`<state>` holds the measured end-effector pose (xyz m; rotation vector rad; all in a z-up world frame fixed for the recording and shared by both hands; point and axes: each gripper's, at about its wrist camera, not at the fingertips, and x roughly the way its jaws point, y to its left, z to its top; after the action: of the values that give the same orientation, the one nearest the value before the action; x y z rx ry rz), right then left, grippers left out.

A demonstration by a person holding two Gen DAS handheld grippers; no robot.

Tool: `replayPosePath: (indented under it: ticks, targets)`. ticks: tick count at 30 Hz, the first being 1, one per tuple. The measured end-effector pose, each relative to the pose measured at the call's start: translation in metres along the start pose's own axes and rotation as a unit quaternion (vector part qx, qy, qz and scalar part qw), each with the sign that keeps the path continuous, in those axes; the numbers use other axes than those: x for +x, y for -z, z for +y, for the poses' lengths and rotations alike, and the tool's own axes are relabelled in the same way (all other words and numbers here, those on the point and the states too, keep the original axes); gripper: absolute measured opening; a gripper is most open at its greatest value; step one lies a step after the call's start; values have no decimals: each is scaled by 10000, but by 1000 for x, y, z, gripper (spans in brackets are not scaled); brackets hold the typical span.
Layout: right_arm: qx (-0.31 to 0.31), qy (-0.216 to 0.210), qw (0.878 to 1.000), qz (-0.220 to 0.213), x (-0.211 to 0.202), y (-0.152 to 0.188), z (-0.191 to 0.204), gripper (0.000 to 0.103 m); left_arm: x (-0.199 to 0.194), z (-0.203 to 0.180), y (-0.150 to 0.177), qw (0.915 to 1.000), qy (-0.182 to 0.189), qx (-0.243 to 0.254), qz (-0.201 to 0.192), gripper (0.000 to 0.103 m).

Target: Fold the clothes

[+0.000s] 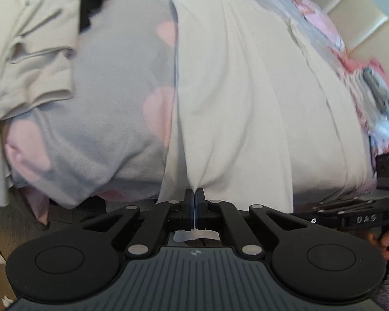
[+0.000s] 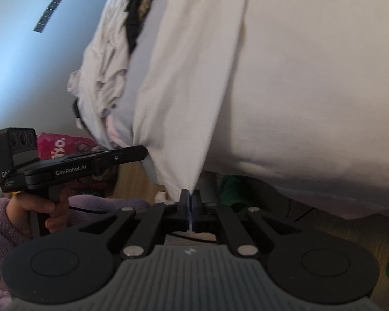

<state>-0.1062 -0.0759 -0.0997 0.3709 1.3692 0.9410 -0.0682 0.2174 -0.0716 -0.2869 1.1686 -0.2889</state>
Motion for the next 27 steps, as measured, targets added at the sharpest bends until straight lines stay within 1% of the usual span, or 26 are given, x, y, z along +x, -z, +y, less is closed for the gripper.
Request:
replayPosePath:
  ticks: [2, 4, 7, 8, 9, 10, 11, 12, 15, 18, 21, 24, 25, 26, 27]
  targets:
    - [-15, 78, 10000, 29, 2, 0, -1, 2, 4, 3, -1, 10000, -12, -54, 24, 0]
    - [4, 197, 9998, 65, 5, -1, -3, 2, 19, 4, -3, 9996, -44, 35, 290, 0]
    - [33, 375, 9992, 119, 11, -2, -8, 2, 27, 8, -4, 9990, -264, -5, 364, 1]
    - [43, 435, 9990, 137, 13, -2, -9, 2, 26, 10, -5, 9989, -326, -57, 333, 3]
    - [52, 494, 9986, 155, 14, -2, -10, 6, 25, 12, -6, 9989, -354, -115, 282, 7]
    - [38, 547, 9983, 185, 15, -2, -11, 7, 23, 15, -6, 9989, -376, -174, 228, 23]
    - [-12, 608, 9979, 212, 16, -2, -10, 7, 21, 15, -6, 9989, -414, -164, 157, 42]
    - [-74, 691, 9973, 232, 16, -2, -9, 8, 22, 11, -5, 9989, -444, -44, 130, 46]
    - [-207, 957, 9947, 307, 16, -1, -7, 9, 25, 1, -3, 9980, -519, 338, 101, 48]
    - [-390, 1280, 9904, 345, 15, -1, -6, 10, 31, -6, -3, 9963, -616, 594, 114, 51]
    - [-501, 1350, 9890, 334, 12, -2, -6, 12, 36, -7, -5, 9944, -791, 704, 57, 52]
    - [-546, 1330, 9890, 346, 11, -2, -5, 12, 44, -7, -4, 9937, -759, 808, 162, 53]
    - [-559, 1321, 9890, 351, 11, -2, -4, 12, 47, -9, -3, 9930, -756, 888, 191, 49]
    - [-571, 1311, 9891, 356, 11, -2, -4, 12, 49, -11, -2, 9921, -759, 973, 206, 34]
    - [-583, 1302, 9891, 362, 11, -2, -3, 12, 51, -14, -2, 9912, -762, 1058, 217, 25]
